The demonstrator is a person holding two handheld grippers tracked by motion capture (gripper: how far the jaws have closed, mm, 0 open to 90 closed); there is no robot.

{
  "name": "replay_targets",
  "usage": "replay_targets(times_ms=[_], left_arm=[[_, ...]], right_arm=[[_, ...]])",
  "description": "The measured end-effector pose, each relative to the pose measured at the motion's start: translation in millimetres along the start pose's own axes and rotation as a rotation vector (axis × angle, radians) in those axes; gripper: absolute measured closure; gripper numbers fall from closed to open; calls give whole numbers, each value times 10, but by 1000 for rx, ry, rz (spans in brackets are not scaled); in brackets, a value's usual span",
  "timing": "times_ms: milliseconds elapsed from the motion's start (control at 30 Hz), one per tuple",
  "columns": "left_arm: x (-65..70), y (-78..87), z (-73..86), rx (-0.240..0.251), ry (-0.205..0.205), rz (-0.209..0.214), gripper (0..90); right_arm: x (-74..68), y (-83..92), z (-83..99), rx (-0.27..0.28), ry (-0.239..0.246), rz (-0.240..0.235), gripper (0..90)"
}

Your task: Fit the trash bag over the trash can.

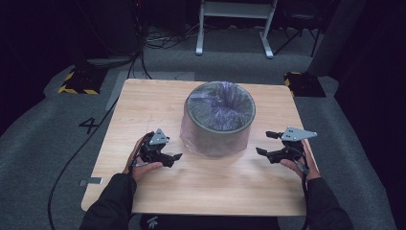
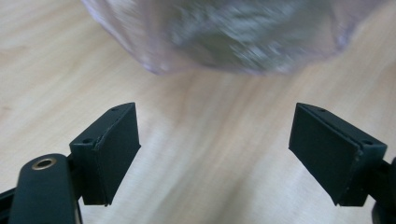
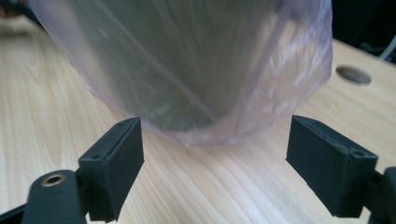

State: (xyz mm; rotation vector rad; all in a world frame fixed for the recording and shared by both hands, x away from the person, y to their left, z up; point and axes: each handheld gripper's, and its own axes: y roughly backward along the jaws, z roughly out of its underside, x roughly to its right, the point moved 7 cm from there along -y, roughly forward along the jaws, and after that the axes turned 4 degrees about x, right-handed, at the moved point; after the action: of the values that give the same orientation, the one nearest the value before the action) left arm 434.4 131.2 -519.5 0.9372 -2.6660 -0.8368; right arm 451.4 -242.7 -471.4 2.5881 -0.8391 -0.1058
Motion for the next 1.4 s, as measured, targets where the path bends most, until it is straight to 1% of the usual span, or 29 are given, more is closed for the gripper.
replay_targets(times_ms=[33, 67, 133, 167, 200, 267, 333, 467, 533, 633, 700, 867, 933, 967, 1000, 1100, 1233, 1333, 1400], left_arm=[[34, -12, 43, -25, -9, 1, 155], [64, -20, 77, -40, -4, 18, 156], [110, -26, 127, -54, -15, 25, 156], [133, -30, 157, -64, -17, 28, 156], [158, -35, 192, -83, -12, 41, 155], [184, -32, 228, -82, -12, 44, 157], [199, -28, 261, -85, -18, 37, 156], [222, -41, 327, -110, -20, 38, 156], [226, -44, 352, -122, -25, 36, 157], [228, -37, 364, -118, -17, 42, 155], [228, -36, 367, -117, -14, 43, 154], [225, -48, 370, -105, -12, 42, 142], [221, -50, 370, -105, -14, 43, 140], [222, -50, 370, -105, -12, 45, 139], [222, -49, 371, -107, -12, 45, 138], [220, -50, 371, -106, -13, 46, 137], [221, -50, 371, -106, -13, 46, 137], [220, -50, 371, -106, -14, 47, 136], [220, -50, 371, -107, -13, 46, 136]], right_arm=[[-18, 11, -41, 9, 9, 5, 185], [-46, 29, -96, 23, 18, 3, 185], [-75, 52, -170, 37, 27, 6, 186], [-92, 67, -213, 45, 33, 7, 189], [-104, 80, -256, 53, 36, 7, 190], [-126, 112, -351, 67, 43, 9, 194], [-139, 139, -437, 79, 53, 11, 195], [-157, 202, -620, 109, 59, 8, 199], [-159, 226, -700, 122, 74, 13, 199], [-173, 262, -834, 145, 77, 7, 202], [-174, 271, -906, 147, 87, 13, 202], [-193, 282, -1079, 160, 102, 12, 198], [-203, 280, -1161, 169, 104, 14, 198], [-205, 274, -1213, 169, 110, 20, 198], [-215, 269, -1257, 173, 116, 16, 198], [-231, 244, -1370, 170, 140, 26, 198], [-244, 174, -1505, 173, 137, 13, 198], [-241, 111, -1557, 167, 131, 4, 198], [-228, 65, -1579, 159, 127, 8, 198]])
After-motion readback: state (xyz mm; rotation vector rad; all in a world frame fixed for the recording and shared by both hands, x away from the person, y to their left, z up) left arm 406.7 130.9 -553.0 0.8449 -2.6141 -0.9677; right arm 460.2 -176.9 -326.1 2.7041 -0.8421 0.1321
